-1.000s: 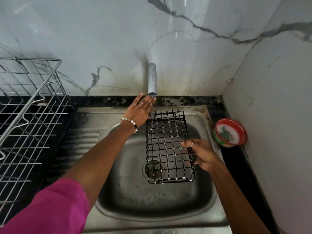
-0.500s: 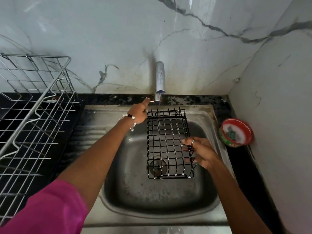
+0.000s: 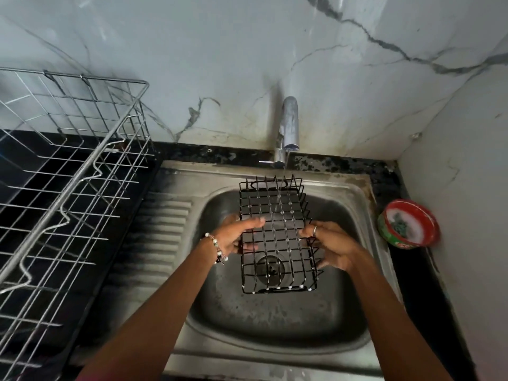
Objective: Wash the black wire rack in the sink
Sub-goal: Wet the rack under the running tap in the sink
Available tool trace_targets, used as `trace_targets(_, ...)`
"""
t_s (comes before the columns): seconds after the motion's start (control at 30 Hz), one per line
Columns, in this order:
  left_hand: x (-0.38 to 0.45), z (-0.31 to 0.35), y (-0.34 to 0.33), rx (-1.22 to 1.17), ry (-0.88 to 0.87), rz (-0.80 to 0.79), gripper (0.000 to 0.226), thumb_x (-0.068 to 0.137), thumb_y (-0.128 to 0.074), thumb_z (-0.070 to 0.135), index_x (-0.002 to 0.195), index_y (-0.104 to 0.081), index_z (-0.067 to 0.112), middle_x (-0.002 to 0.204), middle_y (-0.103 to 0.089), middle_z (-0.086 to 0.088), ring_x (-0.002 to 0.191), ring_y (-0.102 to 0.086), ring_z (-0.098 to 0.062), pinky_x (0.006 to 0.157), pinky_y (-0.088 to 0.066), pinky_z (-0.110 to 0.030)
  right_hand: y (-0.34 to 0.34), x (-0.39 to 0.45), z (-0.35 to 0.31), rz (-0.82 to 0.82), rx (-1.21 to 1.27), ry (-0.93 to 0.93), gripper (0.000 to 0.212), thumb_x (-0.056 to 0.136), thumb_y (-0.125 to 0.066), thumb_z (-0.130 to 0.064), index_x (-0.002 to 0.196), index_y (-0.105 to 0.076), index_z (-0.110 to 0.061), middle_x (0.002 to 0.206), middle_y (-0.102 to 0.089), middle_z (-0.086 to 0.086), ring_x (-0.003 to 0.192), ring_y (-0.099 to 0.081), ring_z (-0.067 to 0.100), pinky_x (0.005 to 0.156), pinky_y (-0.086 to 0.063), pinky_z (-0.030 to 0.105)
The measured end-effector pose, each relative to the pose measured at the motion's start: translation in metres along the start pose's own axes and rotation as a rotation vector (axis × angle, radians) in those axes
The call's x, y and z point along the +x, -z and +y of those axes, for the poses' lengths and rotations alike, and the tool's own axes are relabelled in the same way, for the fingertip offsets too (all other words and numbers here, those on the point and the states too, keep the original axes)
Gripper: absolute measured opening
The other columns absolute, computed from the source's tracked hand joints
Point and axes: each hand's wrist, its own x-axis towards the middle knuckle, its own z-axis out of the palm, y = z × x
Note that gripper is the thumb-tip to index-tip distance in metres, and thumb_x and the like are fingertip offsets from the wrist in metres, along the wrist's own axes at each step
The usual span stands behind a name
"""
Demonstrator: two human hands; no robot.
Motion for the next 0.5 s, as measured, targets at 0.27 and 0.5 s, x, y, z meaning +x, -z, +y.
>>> trace_targets(0.27, -0.012, 0.004, -0.003, 0.247, -0.136, 0.169, 0.033, 0.073, -0.080, 0.039, 0.085, -0.051, 0.030, 0.118, -0.060, -0.014, 0.095, -0.069, -0.033, 0.083, -0.056, -0.053, -0.020, 0.001, -0.076, 0.259, -0.243, 0.275, 0.024, 0.086, -0.064, -0.012, 0.107, -0.060, 0.000, 0.112, -0.062, 0.007, 0.105, -0.061, 0.018, 0.078, -0.045, 0.028)
trace_targets(0.5, -0.010, 0.004, 0.001, 0.444, -0.157, 0.209, 0.123, 0.049, -0.081, 0.062, 0.148, -0.028, 0.013, 0.130, -0.058, -0.009, 0.088, -0.071, -0.023, 0.056, -0.056, -0.030, -0.031, -0.007, -0.126, -0.105, 0.323, 0.226, 0.025, 0.097, -0.043, 0.001, 0.115, -0.058, 0.010, 0.110, -0.066, 0.028, 0.097, -0.069, 0.035, 0.084, -0.057, 0.038)
